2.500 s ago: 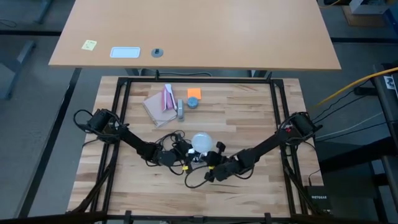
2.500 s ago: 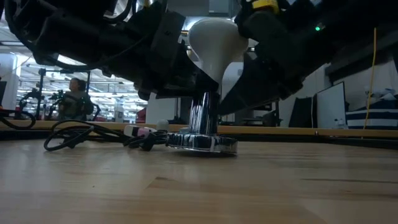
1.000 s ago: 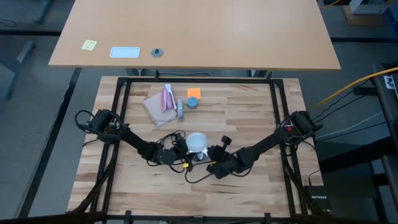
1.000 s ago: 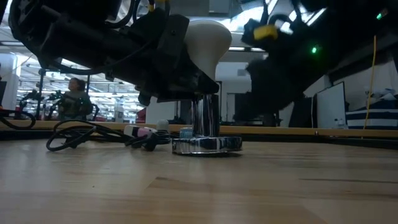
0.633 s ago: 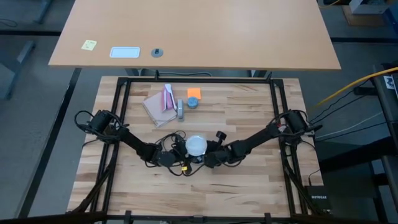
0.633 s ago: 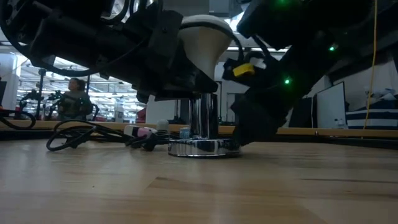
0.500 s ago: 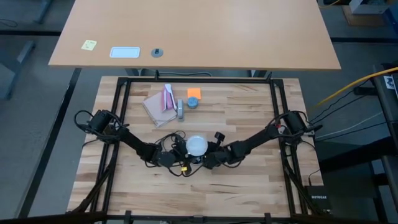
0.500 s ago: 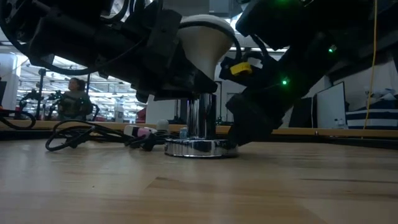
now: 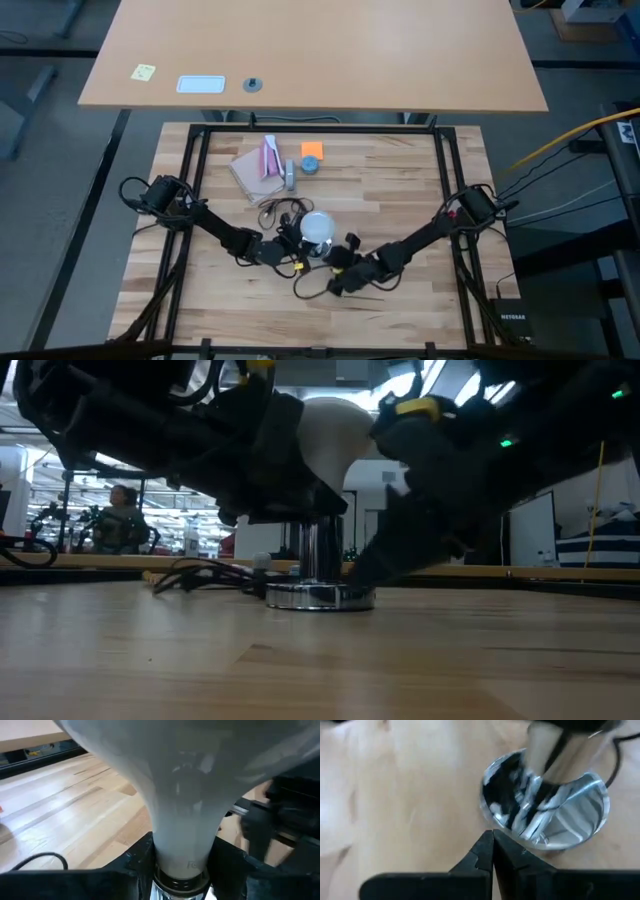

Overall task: Screw lightbulb
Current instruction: Remove the white lightbulb from the silver lamp

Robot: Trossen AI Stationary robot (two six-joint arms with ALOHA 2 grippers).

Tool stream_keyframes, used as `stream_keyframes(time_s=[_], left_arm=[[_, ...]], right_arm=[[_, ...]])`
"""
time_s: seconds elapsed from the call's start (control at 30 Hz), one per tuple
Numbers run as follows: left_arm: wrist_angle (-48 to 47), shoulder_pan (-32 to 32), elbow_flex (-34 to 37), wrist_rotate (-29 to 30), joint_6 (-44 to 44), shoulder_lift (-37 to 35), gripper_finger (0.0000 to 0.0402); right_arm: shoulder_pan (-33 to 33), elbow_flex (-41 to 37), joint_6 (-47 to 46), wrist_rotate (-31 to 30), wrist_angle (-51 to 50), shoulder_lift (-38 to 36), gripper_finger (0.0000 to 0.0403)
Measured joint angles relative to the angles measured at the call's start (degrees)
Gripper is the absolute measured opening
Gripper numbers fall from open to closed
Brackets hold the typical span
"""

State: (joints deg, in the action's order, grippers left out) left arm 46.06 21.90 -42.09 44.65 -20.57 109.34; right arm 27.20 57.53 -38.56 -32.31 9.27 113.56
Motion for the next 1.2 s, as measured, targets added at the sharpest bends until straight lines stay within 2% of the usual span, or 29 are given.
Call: stream_keyframes(time_s=[0.17, 0.47, 0.57, 0.63, 0.93, 1.2], left_arm=[[0.02, -0.34, 0.02, -0.23, 0.01, 0.0, 0.0137], [-0.02, 1.47, 0.04, -0.2, 0.45, 0.02, 0.014], [0.05, 1.92, 0.07, -0.32, 0.45, 0.02, 0.0138], [0.06, 2.02, 0.07, -0.48, 0.44, 0.02, 0.0138], [-0.1, 2.02, 0.11, -0.65, 0.45, 0.02, 0.0142], [-0.37, 2.02, 0.11, -0.69, -0.33, 0.04, 0.0142]], right_arm=[[-0.14, -0.02, 2.93, -1.57, 1.17, -0.06, 0.001], [-0.89, -0.06, 2.99, -9.73, -18.48, -6.63, 0.001], [-2.8, -0.06, 4.5, -10.65, -21.37, -8.02, 0.001], [-4.6, -0.06, 6.53, -9.71, -21.03, -8.0, 0.001], [-10.1, -0.1, 13.8, 1.24, -11.68, -3.22, 0.001], [-9.25, -0.23, 13.22, 3.25, -9.17, -2.65, 0.001]])
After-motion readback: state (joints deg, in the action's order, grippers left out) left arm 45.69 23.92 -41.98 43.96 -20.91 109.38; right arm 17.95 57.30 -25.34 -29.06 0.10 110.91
